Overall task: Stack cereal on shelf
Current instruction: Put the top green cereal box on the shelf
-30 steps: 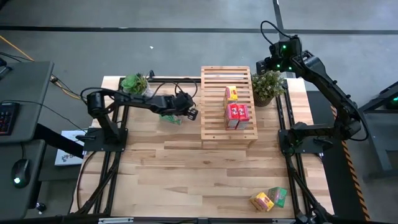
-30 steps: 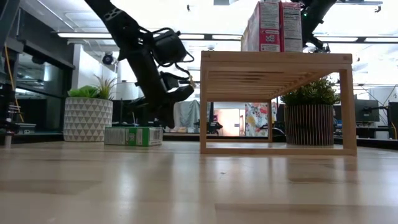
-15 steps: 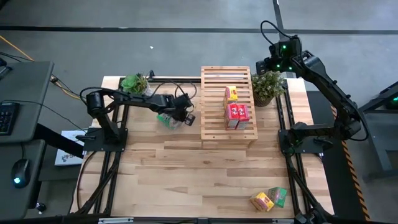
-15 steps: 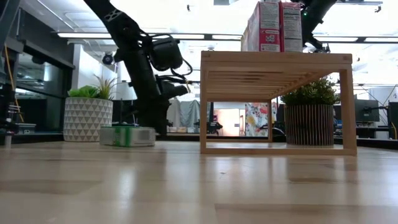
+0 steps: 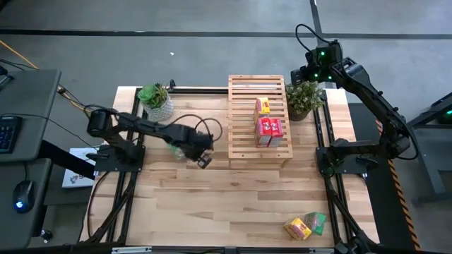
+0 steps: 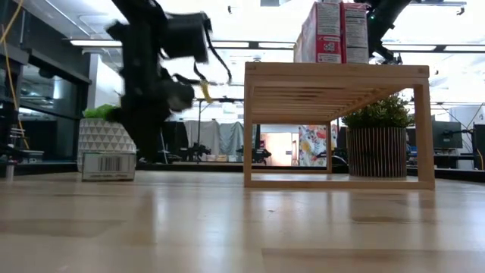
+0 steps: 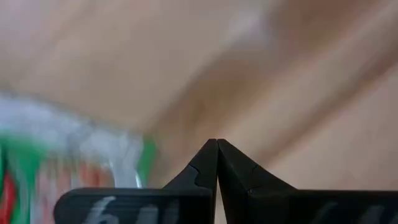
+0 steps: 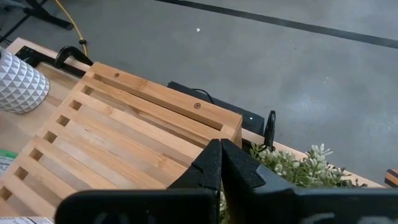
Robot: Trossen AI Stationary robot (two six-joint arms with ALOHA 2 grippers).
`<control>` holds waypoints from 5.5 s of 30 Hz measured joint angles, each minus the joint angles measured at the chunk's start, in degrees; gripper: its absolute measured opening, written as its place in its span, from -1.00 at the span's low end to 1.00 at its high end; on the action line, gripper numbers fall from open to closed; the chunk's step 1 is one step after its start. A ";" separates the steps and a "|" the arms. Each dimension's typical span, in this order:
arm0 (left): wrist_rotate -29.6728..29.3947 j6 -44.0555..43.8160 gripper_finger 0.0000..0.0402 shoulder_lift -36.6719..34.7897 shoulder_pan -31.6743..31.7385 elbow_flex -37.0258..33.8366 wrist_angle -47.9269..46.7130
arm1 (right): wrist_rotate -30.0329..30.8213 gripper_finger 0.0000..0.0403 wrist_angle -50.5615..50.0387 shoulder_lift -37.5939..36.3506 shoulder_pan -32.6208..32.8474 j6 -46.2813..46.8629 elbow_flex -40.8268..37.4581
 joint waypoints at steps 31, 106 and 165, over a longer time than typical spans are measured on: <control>-24.84 -49.74 -1.00 -26.69 -4.00 -21.77 -11.92 | 0.00 -1.00 -0.36 0.00 0.00 -0.42 0.02; -1.42 3.37 -1.00 -37.90 1.49 -17.73 -3.30 | 0.31 -1.00 -1.64 0.01 0.01 -0.08 0.01; -22.02 27.84 -1.00 -22.43 10.70 -42.95 74.38 | 0.44 -1.00 -1.46 0.02 0.02 -0.15 0.02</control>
